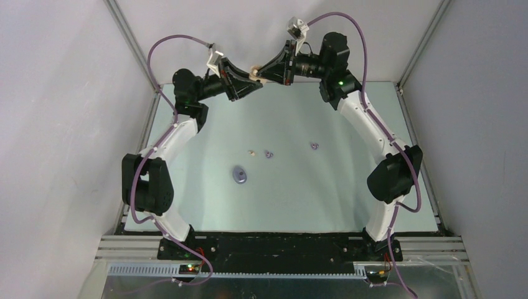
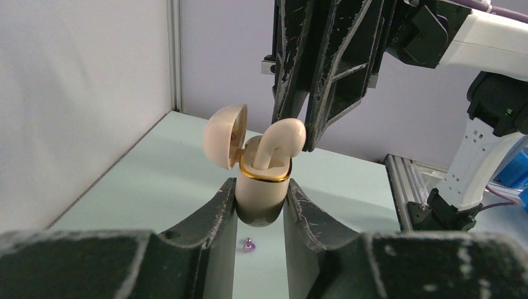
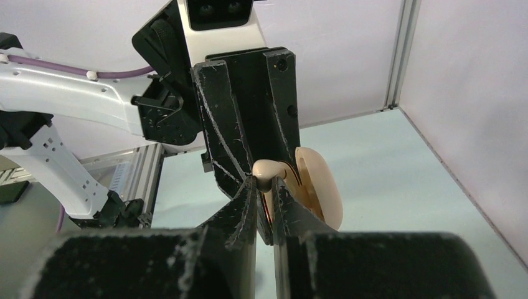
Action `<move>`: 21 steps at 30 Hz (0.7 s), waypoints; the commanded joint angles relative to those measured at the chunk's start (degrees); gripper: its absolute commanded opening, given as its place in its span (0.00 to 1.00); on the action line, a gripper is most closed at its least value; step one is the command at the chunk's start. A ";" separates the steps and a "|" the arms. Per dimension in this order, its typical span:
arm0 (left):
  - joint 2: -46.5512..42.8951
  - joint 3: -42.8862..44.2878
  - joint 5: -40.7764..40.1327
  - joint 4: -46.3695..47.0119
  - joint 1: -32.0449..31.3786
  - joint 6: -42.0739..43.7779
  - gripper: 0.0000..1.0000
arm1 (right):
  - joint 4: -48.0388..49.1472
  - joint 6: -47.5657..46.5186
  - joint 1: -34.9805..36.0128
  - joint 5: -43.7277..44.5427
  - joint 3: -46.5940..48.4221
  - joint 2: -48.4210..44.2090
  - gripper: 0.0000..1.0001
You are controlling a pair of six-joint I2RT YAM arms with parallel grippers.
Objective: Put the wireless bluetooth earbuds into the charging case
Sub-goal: Insert the left earbud into the left side groove of the charging case.
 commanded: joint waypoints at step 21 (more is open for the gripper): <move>-1.22 2.53 0.69 4.18 0.03 0.27 0.00 | -2.05 -3.10 0.59 3.30 3.21 -3.77 0.40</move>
